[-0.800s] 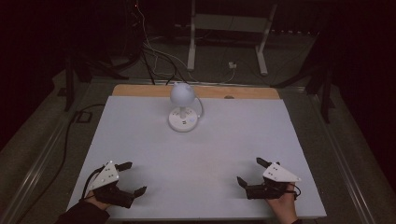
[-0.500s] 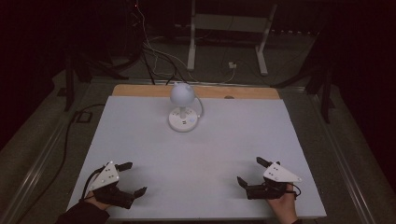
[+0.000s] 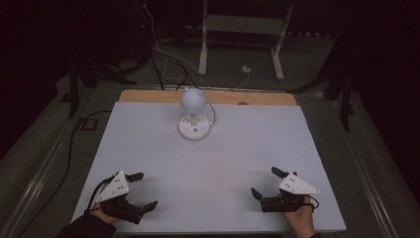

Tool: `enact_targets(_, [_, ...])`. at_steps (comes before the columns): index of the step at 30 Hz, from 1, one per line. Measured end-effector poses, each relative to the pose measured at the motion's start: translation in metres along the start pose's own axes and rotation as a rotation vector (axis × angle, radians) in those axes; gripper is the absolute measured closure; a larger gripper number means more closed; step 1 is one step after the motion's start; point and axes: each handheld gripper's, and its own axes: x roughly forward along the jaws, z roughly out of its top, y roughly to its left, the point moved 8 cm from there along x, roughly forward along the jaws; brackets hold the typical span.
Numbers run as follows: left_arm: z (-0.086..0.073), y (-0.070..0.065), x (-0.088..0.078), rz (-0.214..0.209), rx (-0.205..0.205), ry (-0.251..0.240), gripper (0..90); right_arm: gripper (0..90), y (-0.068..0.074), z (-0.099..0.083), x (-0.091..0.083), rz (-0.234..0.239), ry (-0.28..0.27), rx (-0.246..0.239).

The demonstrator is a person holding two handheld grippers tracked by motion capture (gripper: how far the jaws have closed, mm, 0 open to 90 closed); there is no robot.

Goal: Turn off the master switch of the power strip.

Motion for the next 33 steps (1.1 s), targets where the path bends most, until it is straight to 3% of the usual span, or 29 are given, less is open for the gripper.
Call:
enact_targets(6, [0.006, -0.007, 0.002, -0.038, 0.018, 0.027, 0.3, 0.0, 0.000, 0.001, 0.000, -0.003, -0.004, -0.001])
enact_targets(16, [0.025, -0.011, 0.007, -0.080, 0.024, 0.013, 0.3, 0.0, 0.000, 0.000, 0.001, 0.002, -0.004, 0.005])
enact_targets(33, [0.050, -0.005, 0.025, -0.090, 0.040, 0.015, 0.3, 0.0, 0.001, 0.001, 0.000, 0.008, -0.011, 0.010])
